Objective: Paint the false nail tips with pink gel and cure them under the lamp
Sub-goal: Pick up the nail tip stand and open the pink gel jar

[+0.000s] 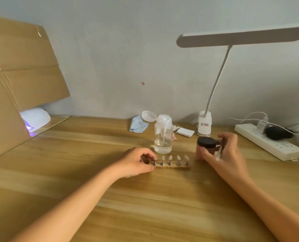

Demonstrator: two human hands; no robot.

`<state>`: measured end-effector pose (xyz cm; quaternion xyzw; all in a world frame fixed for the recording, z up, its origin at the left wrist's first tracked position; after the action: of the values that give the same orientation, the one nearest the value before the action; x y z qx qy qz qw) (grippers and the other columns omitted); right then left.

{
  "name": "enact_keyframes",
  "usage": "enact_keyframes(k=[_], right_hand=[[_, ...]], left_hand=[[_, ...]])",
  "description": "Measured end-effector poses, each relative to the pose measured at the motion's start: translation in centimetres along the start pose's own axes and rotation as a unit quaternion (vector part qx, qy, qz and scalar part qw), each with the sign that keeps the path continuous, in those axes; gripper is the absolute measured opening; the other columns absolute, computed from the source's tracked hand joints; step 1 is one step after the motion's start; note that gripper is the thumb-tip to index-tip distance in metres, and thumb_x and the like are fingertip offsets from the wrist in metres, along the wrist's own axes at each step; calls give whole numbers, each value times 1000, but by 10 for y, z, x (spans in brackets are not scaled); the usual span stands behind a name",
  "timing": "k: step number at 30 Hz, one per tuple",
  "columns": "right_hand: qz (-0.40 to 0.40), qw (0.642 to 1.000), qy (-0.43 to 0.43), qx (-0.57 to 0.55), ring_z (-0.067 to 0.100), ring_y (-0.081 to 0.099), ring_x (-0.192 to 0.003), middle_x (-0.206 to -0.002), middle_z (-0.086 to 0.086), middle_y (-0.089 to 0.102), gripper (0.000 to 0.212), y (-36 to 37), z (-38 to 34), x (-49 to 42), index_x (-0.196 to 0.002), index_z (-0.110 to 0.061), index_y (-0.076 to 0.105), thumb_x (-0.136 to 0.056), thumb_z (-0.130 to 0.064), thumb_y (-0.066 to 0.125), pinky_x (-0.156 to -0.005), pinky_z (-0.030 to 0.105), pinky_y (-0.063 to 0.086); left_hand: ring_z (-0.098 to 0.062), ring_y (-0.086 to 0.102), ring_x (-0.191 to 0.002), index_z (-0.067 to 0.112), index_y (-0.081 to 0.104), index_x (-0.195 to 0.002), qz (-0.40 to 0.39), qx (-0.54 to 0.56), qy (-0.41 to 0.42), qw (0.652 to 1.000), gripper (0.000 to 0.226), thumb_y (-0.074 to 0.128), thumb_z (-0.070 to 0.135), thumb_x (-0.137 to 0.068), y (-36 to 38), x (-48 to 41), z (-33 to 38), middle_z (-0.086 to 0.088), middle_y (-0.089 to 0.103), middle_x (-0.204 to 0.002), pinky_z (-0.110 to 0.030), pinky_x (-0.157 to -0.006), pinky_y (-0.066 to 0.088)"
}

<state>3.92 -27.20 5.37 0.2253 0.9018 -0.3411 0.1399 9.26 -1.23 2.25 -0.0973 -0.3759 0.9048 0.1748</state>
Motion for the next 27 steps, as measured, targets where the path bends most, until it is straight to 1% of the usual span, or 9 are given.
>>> enact_keyframes(k=[3,5,7,9,13,18,22,25,27], right_hand=[[17,999,32,8,16,51,-100,-108,-5,50,71,-15,24,-4,-131,-16,35,-79,-34,79,-88,44,50],[24,999,47,2,17,50,-101,-111,-2,50,72,-18,35,-5,-134,-16,34,-80,-32,79,-85,39,48],[20,999,50,0,17,49,-103,-112,-1,49,72,-17,39,-7,-135,-17,32,-81,-32,78,-85,36,45],[6,999,48,11,19,50,-106,-113,-1,48,72,-12,41,-8,-135,-17,32,-81,-32,77,-89,38,45],[-1,999,39,35,25,53,-116,-128,8,55,68,-8,41,-10,-138,-16,33,-85,-31,72,-92,39,45],[-30,995,21,89,31,55,-122,-139,13,53,73,-1,39,-8,-147,-17,25,-88,-23,68,-96,46,50],[-34,992,7,118,33,51,-127,-146,15,48,81,-1,37,-5,-151,-17,20,-88,-26,71,-99,46,48],[-7,994,-5,104,32,50,-129,-144,14,48,78,-5,32,-5,-148,-16,25,-87,-28,72,-100,44,44],[45,995,-36,77,30,52,-125,-136,11,54,64,-14,23,-4,-141,-16,33,-88,-26,68,-98,43,44]], left_hand=[[-4,48,-59,42,65,-82,4,27,9,1000,27,73,16,-79,15,-16,12,12,67,-104,-27,-62,47],[-5,47,-57,47,65,-80,21,48,14,999,24,70,25,-72,25,-22,16,17,66,-102,-32,-63,47],[-4,48,-58,54,63,-83,52,48,22,997,26,65,35,-65,31,-24,16,24,62,-101,-31,-66,48],[-1,49,-59,56,61,-89,76,35,30,996,31,62,40,-63,32,-24,13,29,58,-104,-31,-69,50],[0,53,-64,54,60,-95,94,1,55,994,32,60,45,-65,30,-22,12,34,52,-107,-23,-64,44],[1,53,-64,54,59,-96,95,-5,58,994,31,66,37,-70,30,-22,11,33,54,-108,-22,-63,40],[2,52,-63,53,59,-96,95,-5,61,994,32,68,33,-73,30,-22,12,32,57,-107,-21,-63,40],[4,53,-65,52,59,-97,94,-16,58,994,32,70,31,-76,30,-21,12,32,56,-108,-19,-61,38],[4,53,-66,52,60,-97,93,-19,55,994,31,70,31,-77,30,-21,12,33,56,-108,-19,-61,38]])
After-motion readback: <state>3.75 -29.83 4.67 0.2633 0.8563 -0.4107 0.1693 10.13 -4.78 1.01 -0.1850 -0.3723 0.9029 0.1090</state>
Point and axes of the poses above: each hand's wrist, its own x-axis away from the middle knuckle, its own y-axis out of the palm, z = x × y, the point moved 8 cm from there along -x, towards the middle knuckle
